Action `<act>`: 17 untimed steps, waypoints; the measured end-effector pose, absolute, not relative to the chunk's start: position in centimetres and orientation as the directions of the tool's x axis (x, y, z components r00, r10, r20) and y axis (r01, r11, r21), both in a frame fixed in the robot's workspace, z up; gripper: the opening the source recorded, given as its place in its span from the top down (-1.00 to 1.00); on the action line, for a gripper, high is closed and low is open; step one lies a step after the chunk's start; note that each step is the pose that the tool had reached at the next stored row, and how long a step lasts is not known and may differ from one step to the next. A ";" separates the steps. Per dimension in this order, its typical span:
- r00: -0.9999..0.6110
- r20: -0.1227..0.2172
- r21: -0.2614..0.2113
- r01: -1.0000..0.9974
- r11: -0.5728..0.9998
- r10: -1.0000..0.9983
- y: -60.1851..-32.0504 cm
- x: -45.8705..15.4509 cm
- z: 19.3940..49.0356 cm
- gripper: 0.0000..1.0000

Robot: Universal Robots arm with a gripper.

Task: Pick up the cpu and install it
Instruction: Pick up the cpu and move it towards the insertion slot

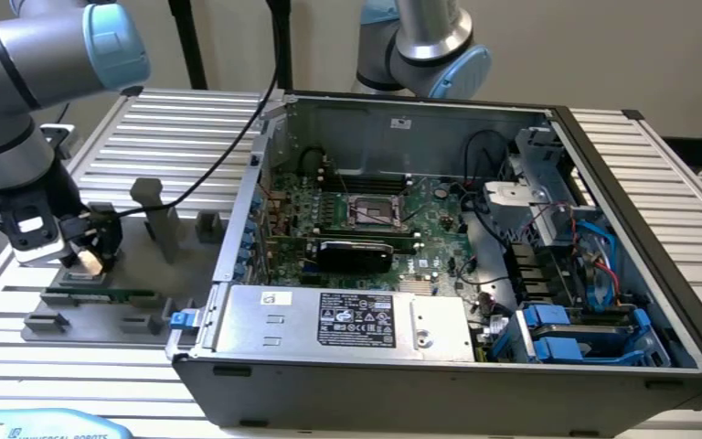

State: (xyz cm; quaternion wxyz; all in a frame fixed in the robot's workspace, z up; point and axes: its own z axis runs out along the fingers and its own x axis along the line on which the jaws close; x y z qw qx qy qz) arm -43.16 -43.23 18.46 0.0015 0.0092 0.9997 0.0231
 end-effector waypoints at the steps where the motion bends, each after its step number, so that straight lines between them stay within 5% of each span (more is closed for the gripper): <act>1: -1.000 -0.002 0.046 0.018 0.999 0.018 -43.2 -43.2 18.5 -0.15; 17: -1.000 -0.004 0.039 0.018 0.999 0.018 -43.2 -43.1 18.6 -0.09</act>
